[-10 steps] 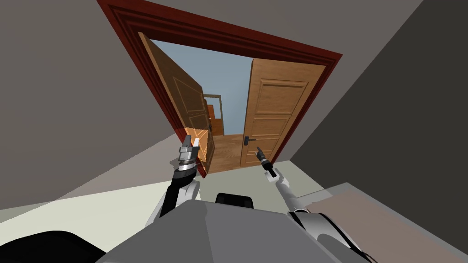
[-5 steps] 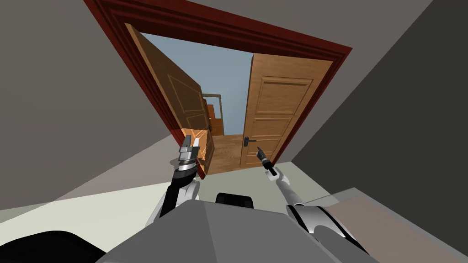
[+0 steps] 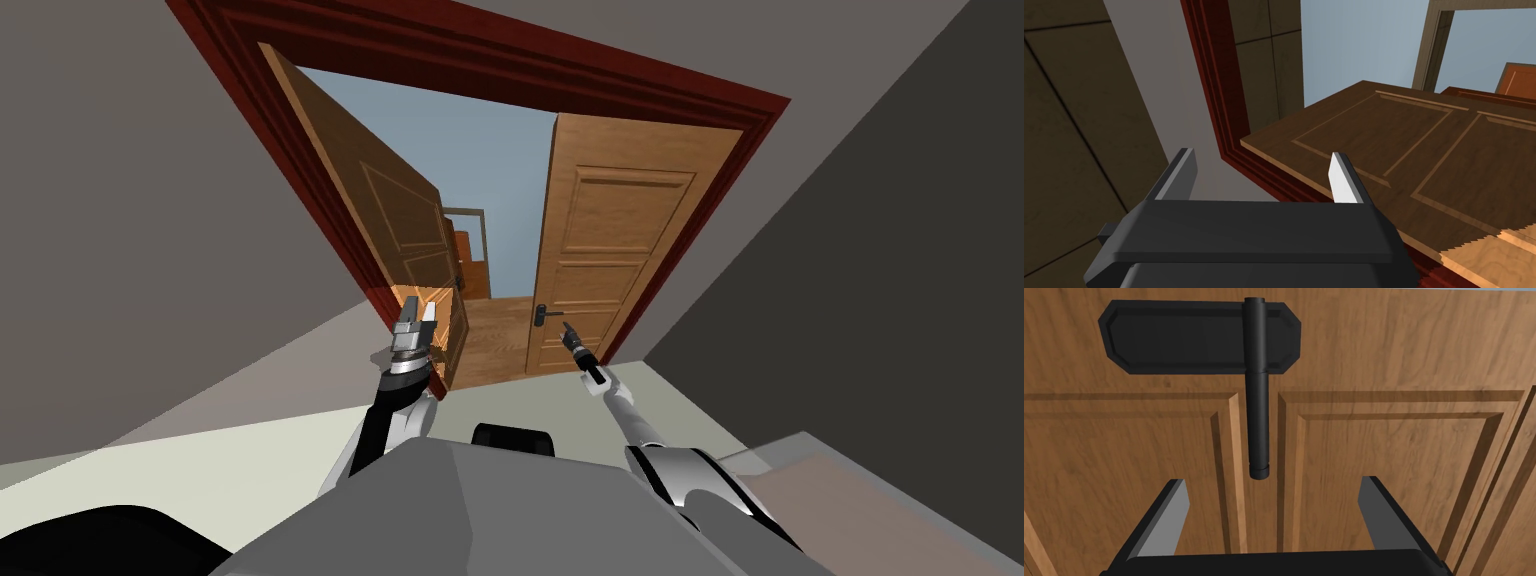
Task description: Push the door open
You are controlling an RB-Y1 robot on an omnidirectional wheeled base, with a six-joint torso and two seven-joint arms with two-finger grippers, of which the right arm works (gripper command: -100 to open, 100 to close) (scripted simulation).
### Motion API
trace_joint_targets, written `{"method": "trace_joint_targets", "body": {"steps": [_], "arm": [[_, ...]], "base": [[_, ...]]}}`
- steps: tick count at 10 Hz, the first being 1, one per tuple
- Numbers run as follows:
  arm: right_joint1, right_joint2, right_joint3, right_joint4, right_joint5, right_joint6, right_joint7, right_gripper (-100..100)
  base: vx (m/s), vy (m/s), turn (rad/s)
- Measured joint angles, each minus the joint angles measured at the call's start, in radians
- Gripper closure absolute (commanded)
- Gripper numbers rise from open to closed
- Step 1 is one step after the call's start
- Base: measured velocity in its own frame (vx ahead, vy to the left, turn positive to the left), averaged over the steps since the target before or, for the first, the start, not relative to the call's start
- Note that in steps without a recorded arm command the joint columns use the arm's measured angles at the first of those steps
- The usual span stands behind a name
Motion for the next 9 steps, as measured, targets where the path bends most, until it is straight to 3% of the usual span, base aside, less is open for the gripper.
{"method": "trace_joint_targets", "body": {"steps": [8,9], "arm": [[-0.015,0.019,-0.021,0.017,-0.017,0.019,0.037,-100],[-0.016,0.019,-0.021,0.017,-0.017,0.019,0.038,100]], "base": [[0.177,0.023,0.035],[-0.009,-0.002,-0.001]]}}
